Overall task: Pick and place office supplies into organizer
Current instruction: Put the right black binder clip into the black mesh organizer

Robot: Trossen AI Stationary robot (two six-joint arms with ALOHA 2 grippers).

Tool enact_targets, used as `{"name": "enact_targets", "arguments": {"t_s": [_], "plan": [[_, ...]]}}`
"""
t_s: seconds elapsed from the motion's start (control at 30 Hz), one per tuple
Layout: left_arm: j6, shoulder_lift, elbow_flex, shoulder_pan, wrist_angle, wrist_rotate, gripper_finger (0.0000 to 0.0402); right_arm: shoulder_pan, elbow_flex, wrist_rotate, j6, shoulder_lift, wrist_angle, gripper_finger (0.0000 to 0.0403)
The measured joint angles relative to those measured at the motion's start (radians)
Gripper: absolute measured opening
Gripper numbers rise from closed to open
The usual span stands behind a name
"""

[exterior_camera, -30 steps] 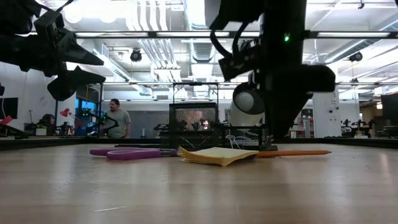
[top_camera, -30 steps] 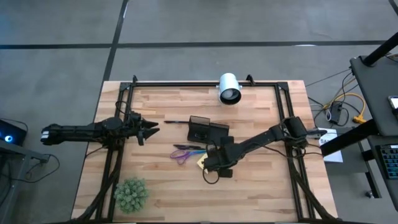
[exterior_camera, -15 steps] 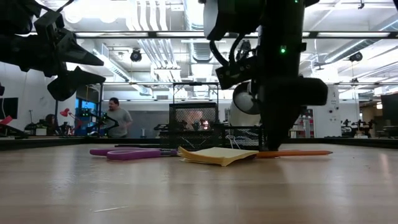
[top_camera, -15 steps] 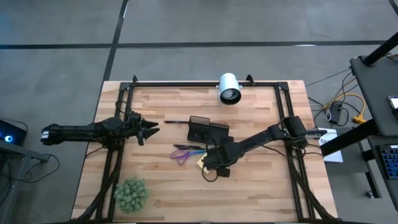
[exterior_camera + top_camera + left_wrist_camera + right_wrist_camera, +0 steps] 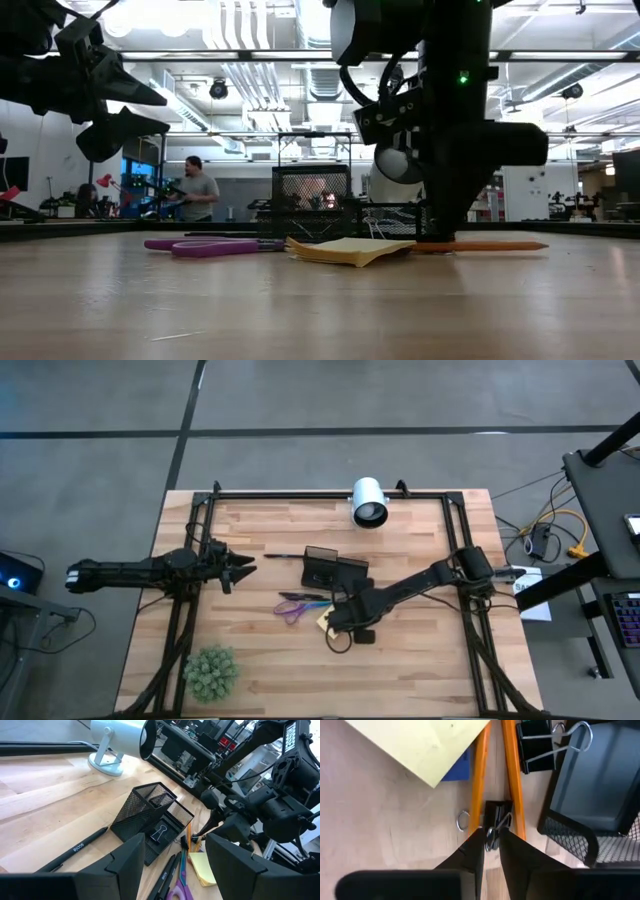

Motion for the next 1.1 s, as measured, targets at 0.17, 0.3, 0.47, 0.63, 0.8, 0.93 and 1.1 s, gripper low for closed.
{"name": "enact_targets", "arguments": {"t_s": [0.17,0.3,0.47,0.63,0.8,0.93,1.1], "plan": [[0.000,0.000,0.000,0.000,0.000,0.000,0.0195,0.000,0.012,-0.007,0.014,-0.009,-0.047,0.0019],[0.000,0.000,0.000,0.000,0.000,0.000,0.0195,0.000,0.034,-0.024,0.051,-0.011,-0.064,0.0009],[0.000,0.000,0.000,0.000,0.000,0.000,0.0195,0.006,0.118,-0.061,0.075,-0.013,-0.091,0.0008],[0.000,-0.002,0.001,0.000,0.000,0.000,0.0195,0.016,0.306,-0.011,0.095,-0.037,-0.141,0.0008],[0.000,-0.004,0.001,0.000,0.001,0.000,0.0195,-0.046,0.419,0.085,0.190,-0.034,-0.082,0.0008],[0.000,-0.006,0.002,0.000,0.000,0.000,0.0195,-0.134,0.392,0.082,0.271,0.012,0.028,0.0008],[0.000,-0.007,0.002,0.000,0.002,-0.001,0.0195,-0.214,0.377,0.084,0.367,0.067,0.014,0.0008]]}}
